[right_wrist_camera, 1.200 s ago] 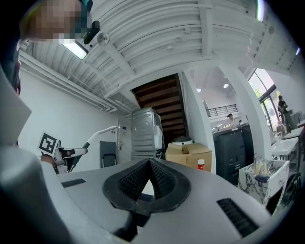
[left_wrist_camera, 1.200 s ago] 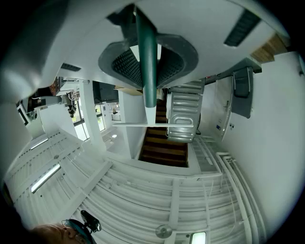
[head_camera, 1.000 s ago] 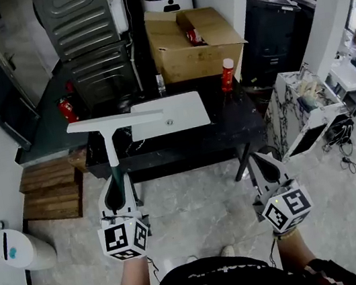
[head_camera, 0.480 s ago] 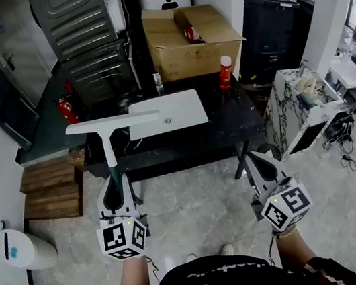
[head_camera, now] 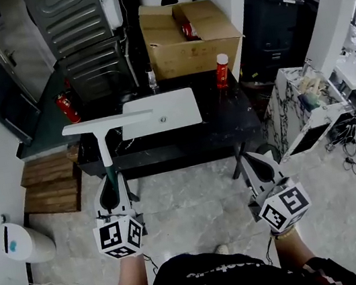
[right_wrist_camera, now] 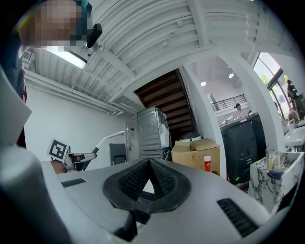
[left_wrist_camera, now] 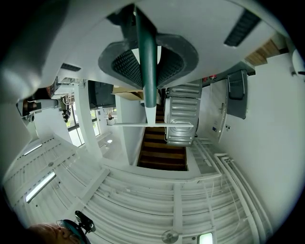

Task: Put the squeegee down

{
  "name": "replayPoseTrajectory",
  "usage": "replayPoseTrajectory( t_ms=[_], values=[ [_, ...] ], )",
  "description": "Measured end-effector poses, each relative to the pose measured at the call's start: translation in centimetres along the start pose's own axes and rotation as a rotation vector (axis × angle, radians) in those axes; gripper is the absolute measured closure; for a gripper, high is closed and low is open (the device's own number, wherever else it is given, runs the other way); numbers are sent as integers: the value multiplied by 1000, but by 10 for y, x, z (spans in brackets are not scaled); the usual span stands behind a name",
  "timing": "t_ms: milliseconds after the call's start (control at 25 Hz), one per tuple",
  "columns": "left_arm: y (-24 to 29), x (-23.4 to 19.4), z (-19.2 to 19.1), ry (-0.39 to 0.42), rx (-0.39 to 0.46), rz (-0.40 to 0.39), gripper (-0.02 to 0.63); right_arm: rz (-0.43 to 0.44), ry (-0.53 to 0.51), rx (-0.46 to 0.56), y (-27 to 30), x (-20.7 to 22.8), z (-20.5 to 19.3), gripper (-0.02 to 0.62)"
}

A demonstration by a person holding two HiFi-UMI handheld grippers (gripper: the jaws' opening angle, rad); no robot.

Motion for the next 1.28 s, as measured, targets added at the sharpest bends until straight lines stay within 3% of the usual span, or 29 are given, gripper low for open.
replayPoseTrajectory(
  t_ms=[200,440,680,1040,1280],
  values=[
    [19,14,-14,3,-24,31,508,27,25,-9,12,29,-18,557],
    [65,1,-29,5,-42,54,508,41,48,-29,59,56,-41,557],
    [149,-50,-45,-29,-48,53,508,67,23,-57,156,60,-51,557],
    [283,-154,-15,-32,-26,52,508,51,-3,-29,330,61,-34,557],
    [334,-182,-9,-20,-30,43,508,41,-13,-25,386,64,-31,557]
  ],
)
Point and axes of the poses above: the fingertips, and each gripper's own axes: y forward along the fingers, x to its right, z out of its top, the point moved 10 cm from there along -y, backward along the fingers, and after that the axes turned 14 degrees about -y, right-handed, at the moved point
